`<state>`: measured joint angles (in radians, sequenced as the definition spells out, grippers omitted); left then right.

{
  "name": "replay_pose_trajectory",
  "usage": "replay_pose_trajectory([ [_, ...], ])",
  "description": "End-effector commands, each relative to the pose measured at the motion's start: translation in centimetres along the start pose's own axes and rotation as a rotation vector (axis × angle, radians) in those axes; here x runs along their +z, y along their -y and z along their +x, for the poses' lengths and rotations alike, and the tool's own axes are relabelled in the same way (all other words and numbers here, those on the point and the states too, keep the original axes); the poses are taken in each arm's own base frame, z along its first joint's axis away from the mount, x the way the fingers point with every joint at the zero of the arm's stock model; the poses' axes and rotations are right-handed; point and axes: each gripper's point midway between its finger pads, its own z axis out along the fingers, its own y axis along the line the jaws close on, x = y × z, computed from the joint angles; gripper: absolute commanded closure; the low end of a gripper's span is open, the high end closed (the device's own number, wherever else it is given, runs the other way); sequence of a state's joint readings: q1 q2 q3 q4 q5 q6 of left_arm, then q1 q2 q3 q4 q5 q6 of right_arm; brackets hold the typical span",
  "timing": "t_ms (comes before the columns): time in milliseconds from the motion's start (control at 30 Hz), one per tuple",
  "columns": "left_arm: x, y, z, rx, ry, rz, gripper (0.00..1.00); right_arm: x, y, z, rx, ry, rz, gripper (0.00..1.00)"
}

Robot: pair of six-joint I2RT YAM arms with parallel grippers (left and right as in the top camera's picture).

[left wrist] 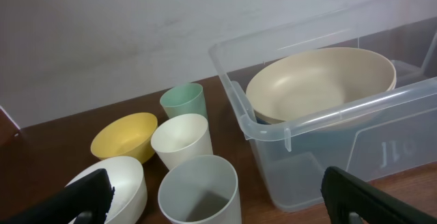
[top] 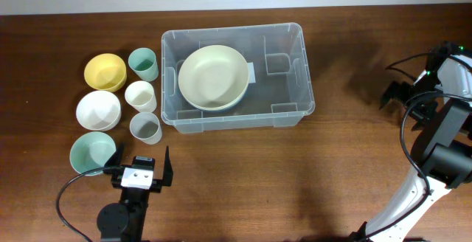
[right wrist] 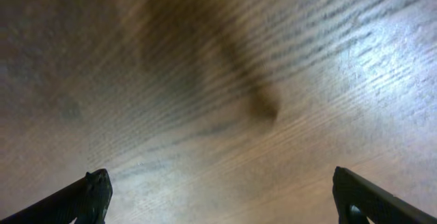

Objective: Pack container

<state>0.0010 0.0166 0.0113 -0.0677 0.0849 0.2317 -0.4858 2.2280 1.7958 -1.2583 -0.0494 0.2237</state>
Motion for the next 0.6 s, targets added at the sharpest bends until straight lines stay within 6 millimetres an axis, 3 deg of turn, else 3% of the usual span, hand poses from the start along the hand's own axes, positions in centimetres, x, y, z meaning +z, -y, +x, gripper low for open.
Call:
replay_pose_trajectory([
  [0, 0.0, -0.1, 0.3, 0.004, -0.011, -0.005, 0.00, -0.5, 0.1, -0.5, -0.002, 0.032, -0.007, 0.01],
  [567, 0.0, -0.1, 0.3, 0.004, -0.011, -0.005, 0.00, -0.6, -0.1, -1.7, -0.004, 0.080, -0.017, 0.01],
])
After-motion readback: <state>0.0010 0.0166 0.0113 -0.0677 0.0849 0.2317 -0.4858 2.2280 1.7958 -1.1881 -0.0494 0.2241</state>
